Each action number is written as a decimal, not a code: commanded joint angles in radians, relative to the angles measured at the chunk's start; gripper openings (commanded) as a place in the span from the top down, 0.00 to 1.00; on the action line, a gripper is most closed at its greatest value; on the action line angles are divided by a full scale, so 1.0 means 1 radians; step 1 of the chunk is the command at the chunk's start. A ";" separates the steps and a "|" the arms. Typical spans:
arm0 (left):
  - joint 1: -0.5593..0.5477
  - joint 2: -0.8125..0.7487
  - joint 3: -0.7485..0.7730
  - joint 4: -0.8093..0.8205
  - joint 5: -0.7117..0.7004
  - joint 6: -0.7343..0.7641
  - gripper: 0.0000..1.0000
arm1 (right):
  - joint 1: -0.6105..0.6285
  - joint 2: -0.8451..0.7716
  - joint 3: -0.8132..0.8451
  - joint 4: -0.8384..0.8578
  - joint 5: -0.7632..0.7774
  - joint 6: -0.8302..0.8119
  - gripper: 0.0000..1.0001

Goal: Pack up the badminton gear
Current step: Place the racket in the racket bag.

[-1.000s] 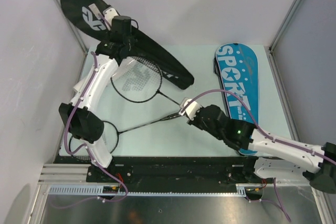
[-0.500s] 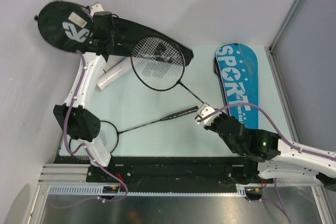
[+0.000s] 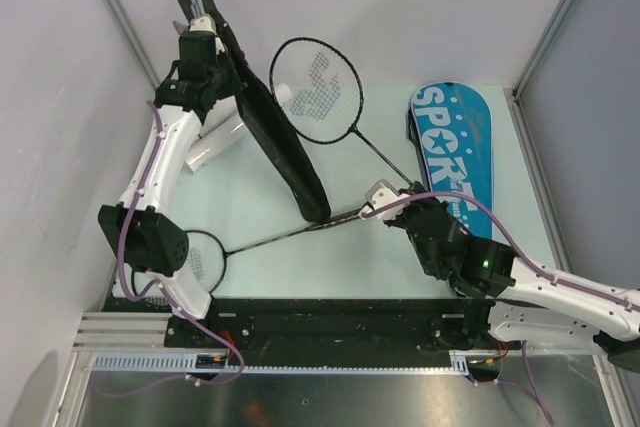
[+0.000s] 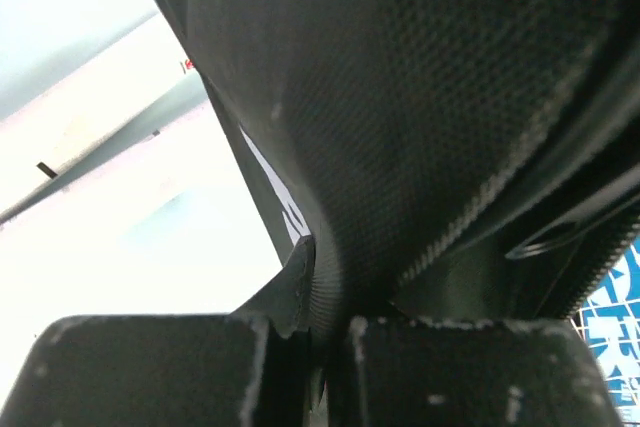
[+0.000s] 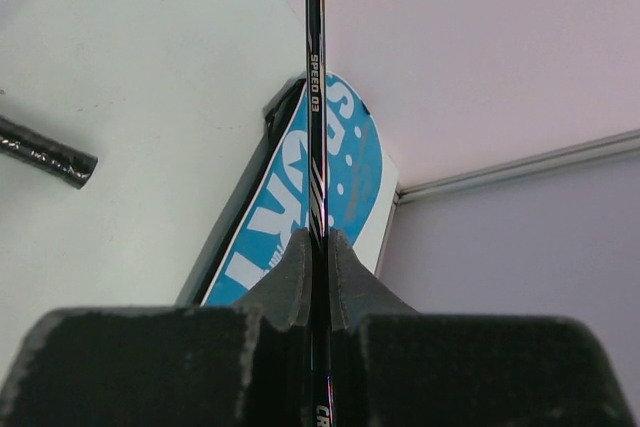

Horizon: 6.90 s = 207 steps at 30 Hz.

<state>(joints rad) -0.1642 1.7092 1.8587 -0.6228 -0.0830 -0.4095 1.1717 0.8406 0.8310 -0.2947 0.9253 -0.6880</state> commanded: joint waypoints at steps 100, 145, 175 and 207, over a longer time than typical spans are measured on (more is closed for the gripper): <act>-0.067 0.078 -0.317 0.368 1.061 -0.135 0.96 | -0.558 -0.166 0.120 -0.147 -0.835 0.318 1.00; -0.475 0.227 0.099 -0.127 0.602 0.238 1.00 | -0.708 0.386 0.068 0.554 -1.223 0.584 1.00; -0.495 0.268 0.025 -0.031 0.528 0.186 0.89 | -0.508 0.442 0.283 0.382 -0.781 0.353 1.00; -0.543 0.153 -0.337 0.350 0.569 0.023 1.00 | -0.457 0.575 0.102 0.666 -0.652 0.530 1.00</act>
<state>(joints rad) -0.6868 1.9614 1.5356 -0.3523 0.3210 -0.4046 0.7769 1.3930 0.9768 0.1558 0.4450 -0.1356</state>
